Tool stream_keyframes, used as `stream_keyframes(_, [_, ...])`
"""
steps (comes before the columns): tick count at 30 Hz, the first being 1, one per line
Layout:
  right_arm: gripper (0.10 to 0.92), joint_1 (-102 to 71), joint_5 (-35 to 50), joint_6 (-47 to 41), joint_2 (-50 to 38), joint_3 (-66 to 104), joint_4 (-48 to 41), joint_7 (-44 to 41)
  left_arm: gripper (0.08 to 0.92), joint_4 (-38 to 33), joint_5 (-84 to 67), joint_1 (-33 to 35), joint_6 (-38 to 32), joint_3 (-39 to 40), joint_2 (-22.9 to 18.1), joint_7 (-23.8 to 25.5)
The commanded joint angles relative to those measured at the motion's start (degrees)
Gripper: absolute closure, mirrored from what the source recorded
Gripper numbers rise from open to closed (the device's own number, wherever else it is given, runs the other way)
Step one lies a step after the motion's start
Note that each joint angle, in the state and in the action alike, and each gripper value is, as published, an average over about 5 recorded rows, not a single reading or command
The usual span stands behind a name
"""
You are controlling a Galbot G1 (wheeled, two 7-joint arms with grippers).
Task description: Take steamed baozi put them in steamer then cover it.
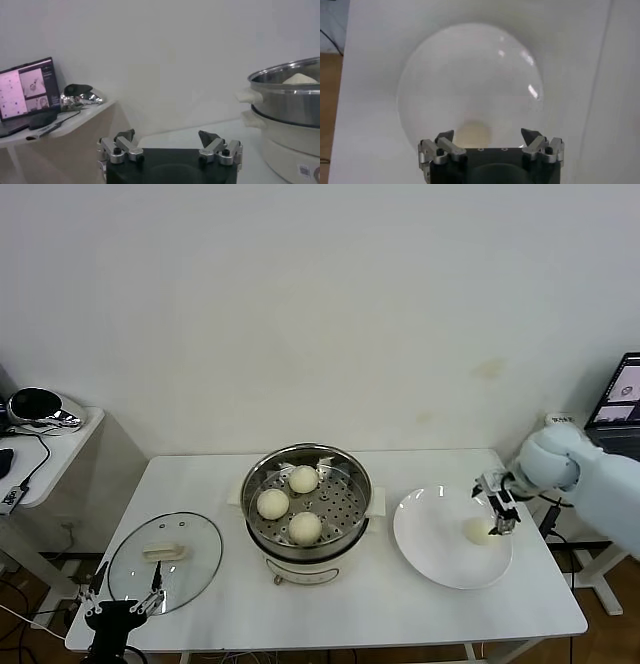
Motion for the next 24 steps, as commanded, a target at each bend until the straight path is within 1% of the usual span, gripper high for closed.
stream_keyframes(1, [0.203,-9.6,-4.7,2.7,4.2,8.8,-10.2,-0.4,0.177,0.0,0.0,0.2,0.0,-0.2,0.0,0.0])
stream_keyframes(10, [0.203,-10.6,-6.5,3.9,9.9,10.7,-16.8,0.8,0.177,0.1,-0.1,0.2,0.1,-0.5,0.1,0.0])
stream_keyframes(18, [0.205,-10.8,-8.4,3.7,12.0,11.2,-19.1,1.2,0.177,0.5,-0.1,-0.1,0.0,-0.5,0.0,0.0])
stream_keyframes(21, [0.22,-10.9,-9.0,3.7,12.3,11.5,-19.6,1.2,0.177,0.6,-0.2,-0.1,0.0,-0.5,0.0,0.0])
stream_keyframes(24, [0.255,-11.0,-9.5,3.6,12.3,11.7,-19.6,1.1,0.177,0.5,-0.2,-0.1,0.0,-0.6,0.1,0.0])
